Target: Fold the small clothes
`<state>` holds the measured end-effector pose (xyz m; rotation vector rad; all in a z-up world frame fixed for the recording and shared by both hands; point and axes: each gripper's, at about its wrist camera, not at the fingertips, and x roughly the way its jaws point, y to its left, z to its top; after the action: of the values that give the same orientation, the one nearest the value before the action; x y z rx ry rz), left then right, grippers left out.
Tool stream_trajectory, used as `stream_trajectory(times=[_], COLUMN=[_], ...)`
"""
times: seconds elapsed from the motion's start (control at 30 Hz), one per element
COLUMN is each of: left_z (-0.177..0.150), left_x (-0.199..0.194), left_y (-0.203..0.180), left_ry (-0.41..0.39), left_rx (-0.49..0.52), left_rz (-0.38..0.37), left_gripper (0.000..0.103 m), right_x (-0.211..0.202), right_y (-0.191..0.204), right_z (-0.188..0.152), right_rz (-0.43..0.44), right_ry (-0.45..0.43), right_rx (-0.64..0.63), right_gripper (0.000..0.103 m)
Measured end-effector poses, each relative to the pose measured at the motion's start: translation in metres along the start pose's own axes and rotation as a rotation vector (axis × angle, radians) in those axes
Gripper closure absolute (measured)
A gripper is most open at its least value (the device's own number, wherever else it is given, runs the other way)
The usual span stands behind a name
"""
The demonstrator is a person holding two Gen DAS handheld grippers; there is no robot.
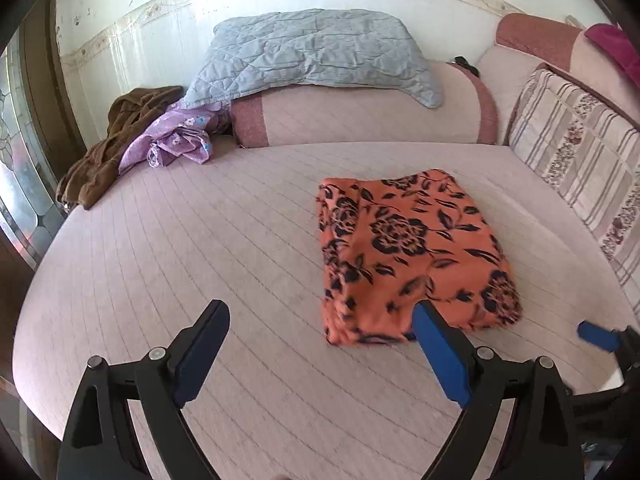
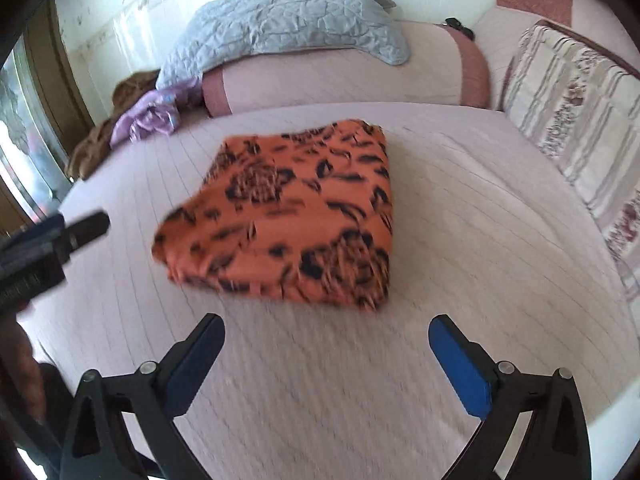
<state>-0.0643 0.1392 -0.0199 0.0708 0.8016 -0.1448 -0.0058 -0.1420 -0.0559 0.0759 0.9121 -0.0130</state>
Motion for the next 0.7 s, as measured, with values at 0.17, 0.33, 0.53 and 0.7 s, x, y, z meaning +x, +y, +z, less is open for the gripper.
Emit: stream_trajectory(times=[0.17,0.33,0.53,0.7], left_z=[-0.005,-0.003,0.001,0.005], left_x=[-0.023,-0.036,-0.045,-0.049], left_y=[-0.008,-0.015,-0.017,-0.015], left_ry=[-0.027,-0.037,-0.088,-0.101], left_rx=[0.025,0.016,0.011,-0.008], left_rz=[-0.022,0.020,0.049,0.032], left_gripper=[0.003,0.002,0.002,0.002], right_x=[-0.021,-0.041,-0.048,-0.051], right_y=[0.002,0.007,0.008,0.007], right_z=[-0.009,0.001,0.008,0.012], right_rz=[-0.038,-0.065,-0.094,-0.114], right_ry=[-0.028,-0.088,-0.116,-0.136], right_rx=[0.013,-0.003,-0.020,-0.025], right_gripper=[0.000,0.000,0.000,0.000])
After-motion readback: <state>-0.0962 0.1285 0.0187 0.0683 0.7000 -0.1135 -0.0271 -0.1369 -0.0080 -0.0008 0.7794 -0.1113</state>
